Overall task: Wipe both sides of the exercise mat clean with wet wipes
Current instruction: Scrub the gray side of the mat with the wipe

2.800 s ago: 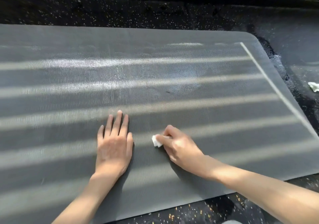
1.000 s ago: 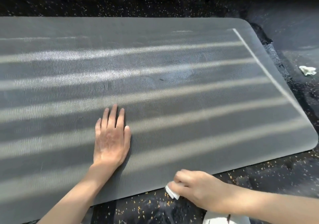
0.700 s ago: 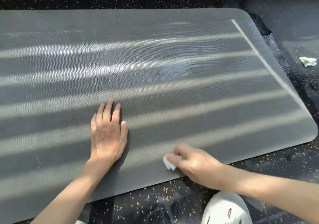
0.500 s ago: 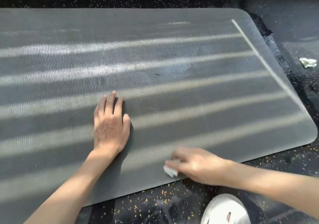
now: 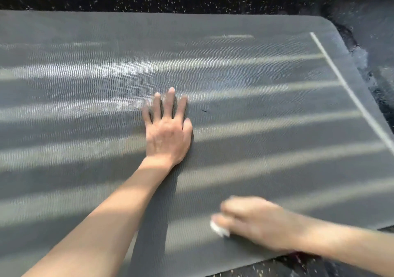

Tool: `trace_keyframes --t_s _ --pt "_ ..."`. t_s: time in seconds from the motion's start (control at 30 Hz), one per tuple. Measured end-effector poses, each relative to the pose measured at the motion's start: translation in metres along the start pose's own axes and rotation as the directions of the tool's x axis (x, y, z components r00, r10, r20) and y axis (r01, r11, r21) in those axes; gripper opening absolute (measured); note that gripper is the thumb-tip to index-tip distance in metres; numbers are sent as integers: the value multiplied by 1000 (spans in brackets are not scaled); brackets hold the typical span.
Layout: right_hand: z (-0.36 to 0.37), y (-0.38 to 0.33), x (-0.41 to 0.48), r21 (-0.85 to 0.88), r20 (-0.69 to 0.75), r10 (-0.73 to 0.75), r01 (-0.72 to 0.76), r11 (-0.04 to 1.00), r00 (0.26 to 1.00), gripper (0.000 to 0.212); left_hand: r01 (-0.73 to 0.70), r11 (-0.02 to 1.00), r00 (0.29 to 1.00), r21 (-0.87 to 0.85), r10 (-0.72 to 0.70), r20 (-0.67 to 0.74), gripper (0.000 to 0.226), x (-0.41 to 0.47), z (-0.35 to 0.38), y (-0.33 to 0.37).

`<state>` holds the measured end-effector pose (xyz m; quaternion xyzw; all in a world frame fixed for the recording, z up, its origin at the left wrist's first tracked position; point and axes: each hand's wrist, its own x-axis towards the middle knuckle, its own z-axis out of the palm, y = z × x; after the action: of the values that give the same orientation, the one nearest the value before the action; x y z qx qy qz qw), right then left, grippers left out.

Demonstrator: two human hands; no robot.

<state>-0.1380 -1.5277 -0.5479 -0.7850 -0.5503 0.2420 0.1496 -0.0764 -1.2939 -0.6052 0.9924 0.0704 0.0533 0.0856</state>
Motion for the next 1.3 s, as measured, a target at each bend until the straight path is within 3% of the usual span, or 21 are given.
trace_keyframes --t_s 0.1,0.17,0.27,0.3,0.37,0.4,0.5,0.6,0.7,0.73,0.77,0.8,0.83,0.87,0.9,0.93,0.97,1.03,1.1,1.17,1.3 --pt "-18 38 42 -64 -226 254 -274 960 940 14 18 1000 1000 16 -18 16 55 -1 8 -1" --pt "-26 38 48 -106 -242 323 -356 929 915 8 10 1000 999 4 -10 32 54 -2 3 -1" --pt "-5 5 17 96 -148 409 -399 912 900 16 48 999 996 -21 -46 79 56 -1 -2 0" --pt "-5 -8 8 73 -77 359 -353 933 930 14 65 997 992 -32 -61 111 57 -1 -3 1" --pt "3 -25 -6 180 261 262 -314 932 929 31 71 997 982 -39 -63 177 58 2 -8 1" --pt "4 -34 -5 276 323 226 -320 906 919 42 81 996 978 -39 -72 196 58 2 -10 1" --pt "-6 -37 6 162 374 244 -322 933 895 26 90 995 968 -49 -76 237 59 6 -17 0" --pt "-10 -13 -9 46 186 354 -368 929 916 17 85 996 973 -24 -78 218 59 6 -16 1" --pt "-20 -9 31 19 -77 166 -165 986 983 17 77 997 984 12 -78 158 59 6 -13 3" --pt "-36 -1 50 76 -126 268 -260 963 955 13 66 998 987 24 -69 145 59 5 -14 2" --pt "-52 15 67 170 20 289 -289 942 957 14 63 997 989 37 -68 131 58 7 -12 3" --pt "-60 13 74 332 29 311 -303 893 950 34 62 997 990 40 -66 123 58 8 -12 3" --pt "-70 21 78 482 237 377 -446 754 895 49 70 996 991 48 -75 110 57 8 -12 4" --pt "-65 32 63 418 375 315 -463 782 872 40 70 997 993 42 -74 97 57 8 -13 4" --pt "-66 34 53 364 394 400 -540 759 828 25 68 997 994 38 -71 88 57 9 -13 3" --pt "-64 29 38 493 458 273 -497 714 846 24 74 997 992 36 -77 96 57 8 -13 4" --pt "-59 33 15 583 433 198 -440 683 880 28 74 997 991 29 -77 106 56 10 -14 4" --pt "-46 38 15 569 414 195 -420 707 889 26 79 997 990 21 -81 119 56 10 -16 4" --pt "-46 43 16 557 284 111 -258 789 952 15 85 996 989 15 -86 123 56 6 -15 5" --pt "-43 56 11 479 158 52 -123 869 986 9 102 995 989 -2 -101 104 56 5 -16 6" --pt "-34 88 9 319 -142 66 -18 948 988 21 118 991 992 -54 -116 47 56 6 -11 4"
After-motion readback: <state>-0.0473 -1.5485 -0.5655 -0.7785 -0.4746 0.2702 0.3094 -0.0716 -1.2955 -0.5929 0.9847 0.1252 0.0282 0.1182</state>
